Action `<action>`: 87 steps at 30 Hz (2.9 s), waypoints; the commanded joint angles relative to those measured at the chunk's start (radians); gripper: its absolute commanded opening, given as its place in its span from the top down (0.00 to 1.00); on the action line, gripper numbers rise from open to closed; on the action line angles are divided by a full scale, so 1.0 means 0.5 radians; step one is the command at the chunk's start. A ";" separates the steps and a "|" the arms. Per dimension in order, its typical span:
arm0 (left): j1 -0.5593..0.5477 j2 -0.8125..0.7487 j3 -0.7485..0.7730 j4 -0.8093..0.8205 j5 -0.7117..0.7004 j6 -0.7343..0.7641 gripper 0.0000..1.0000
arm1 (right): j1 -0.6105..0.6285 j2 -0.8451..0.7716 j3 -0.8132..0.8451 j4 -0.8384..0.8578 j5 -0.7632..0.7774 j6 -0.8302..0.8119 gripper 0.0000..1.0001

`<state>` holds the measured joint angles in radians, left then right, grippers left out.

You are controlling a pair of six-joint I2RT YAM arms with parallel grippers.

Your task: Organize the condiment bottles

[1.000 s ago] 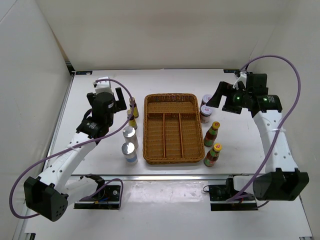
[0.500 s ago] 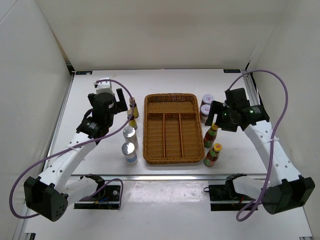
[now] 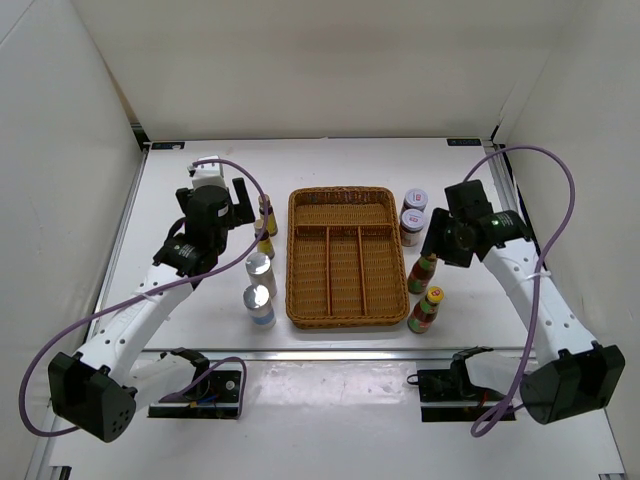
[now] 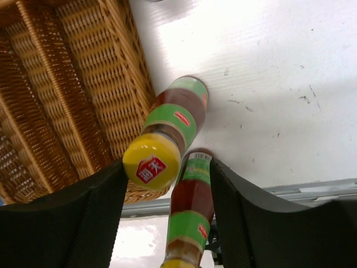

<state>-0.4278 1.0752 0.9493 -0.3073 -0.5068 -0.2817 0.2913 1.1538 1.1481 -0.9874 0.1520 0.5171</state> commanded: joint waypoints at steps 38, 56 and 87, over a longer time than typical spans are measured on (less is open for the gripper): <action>0.000 0.028 0.037 -0.011 -0.069 -0.019 0.00 | 0.543 0.778 0.839 0.235 0.208 -0.227 1.00; 0.000 0.046 0.037 -0.030 -0.069 -0.019 0.00 | 0.543 0.436 0.867 -0.047 0.463 -0.141 0.00; 0.000 0.065 0.056 -0.030 -0.014 -0.019 0.00 | 0.525 -0.396 -0.164 -0.541 0.205 0.715 0.38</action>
<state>-0.4278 1.1114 0.9493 -0.3149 -0.5236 -0.2829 0.5556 0.9726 1.0840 -1.2827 0.2863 0.8421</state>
